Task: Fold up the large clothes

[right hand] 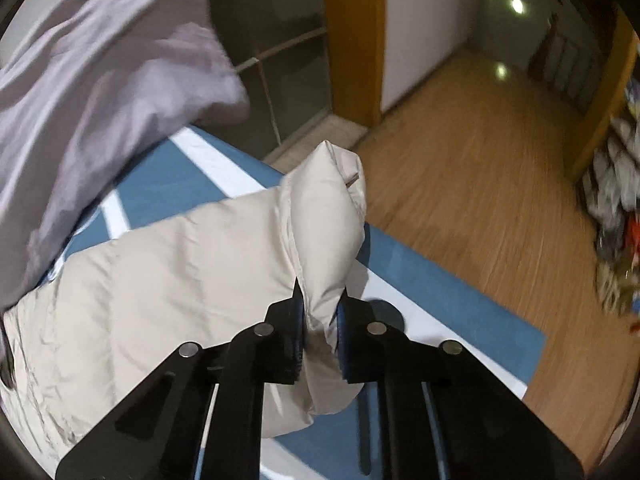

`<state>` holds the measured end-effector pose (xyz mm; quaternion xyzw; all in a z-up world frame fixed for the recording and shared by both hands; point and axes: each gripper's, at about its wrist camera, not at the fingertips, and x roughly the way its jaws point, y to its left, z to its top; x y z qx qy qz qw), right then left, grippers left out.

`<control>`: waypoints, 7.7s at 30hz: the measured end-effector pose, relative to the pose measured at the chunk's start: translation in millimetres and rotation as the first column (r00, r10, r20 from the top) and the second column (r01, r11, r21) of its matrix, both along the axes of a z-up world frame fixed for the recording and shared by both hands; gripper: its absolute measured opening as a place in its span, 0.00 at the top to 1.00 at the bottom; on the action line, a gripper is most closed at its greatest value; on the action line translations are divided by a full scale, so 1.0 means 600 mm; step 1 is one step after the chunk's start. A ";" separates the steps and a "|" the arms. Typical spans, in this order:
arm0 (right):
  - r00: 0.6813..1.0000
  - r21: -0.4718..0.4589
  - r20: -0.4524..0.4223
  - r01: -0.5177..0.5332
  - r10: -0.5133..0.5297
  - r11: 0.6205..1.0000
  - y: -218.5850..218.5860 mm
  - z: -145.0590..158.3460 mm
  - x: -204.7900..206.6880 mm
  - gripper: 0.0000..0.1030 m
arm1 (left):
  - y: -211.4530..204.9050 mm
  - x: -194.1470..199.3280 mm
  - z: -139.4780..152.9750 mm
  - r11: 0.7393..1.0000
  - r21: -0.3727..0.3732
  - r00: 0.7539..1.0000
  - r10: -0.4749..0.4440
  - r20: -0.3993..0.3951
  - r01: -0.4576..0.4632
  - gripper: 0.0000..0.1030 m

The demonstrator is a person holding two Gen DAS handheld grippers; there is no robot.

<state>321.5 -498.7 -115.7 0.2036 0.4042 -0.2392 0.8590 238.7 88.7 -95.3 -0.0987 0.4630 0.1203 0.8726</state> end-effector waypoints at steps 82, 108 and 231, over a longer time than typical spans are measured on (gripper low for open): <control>0.530 0.002 -0.023 -0.848 0.848 0.530 0.798 0.023 0.047 0.42 | 0.541 -0.273 0.017 0.726 -0.046 0.726 0.687 0.014 -0.686 0.06; 0.553 0.022 0.007 -0.833 0.833 0.553 0.768 0.040 0.031 0.42 | 0.539 -0.262 -0.016 0.756 -0.163 0.767 0.642 -0.007 -0.634 0.86; 0.725 0.205 -0.061 -0.663 0.686 0.720 0.262 -0.049 -0.252 0.32 | 0.166 -0.330 -0.024 0.984 -0.144 0.994 0.096 -0.057 -0.103 0.28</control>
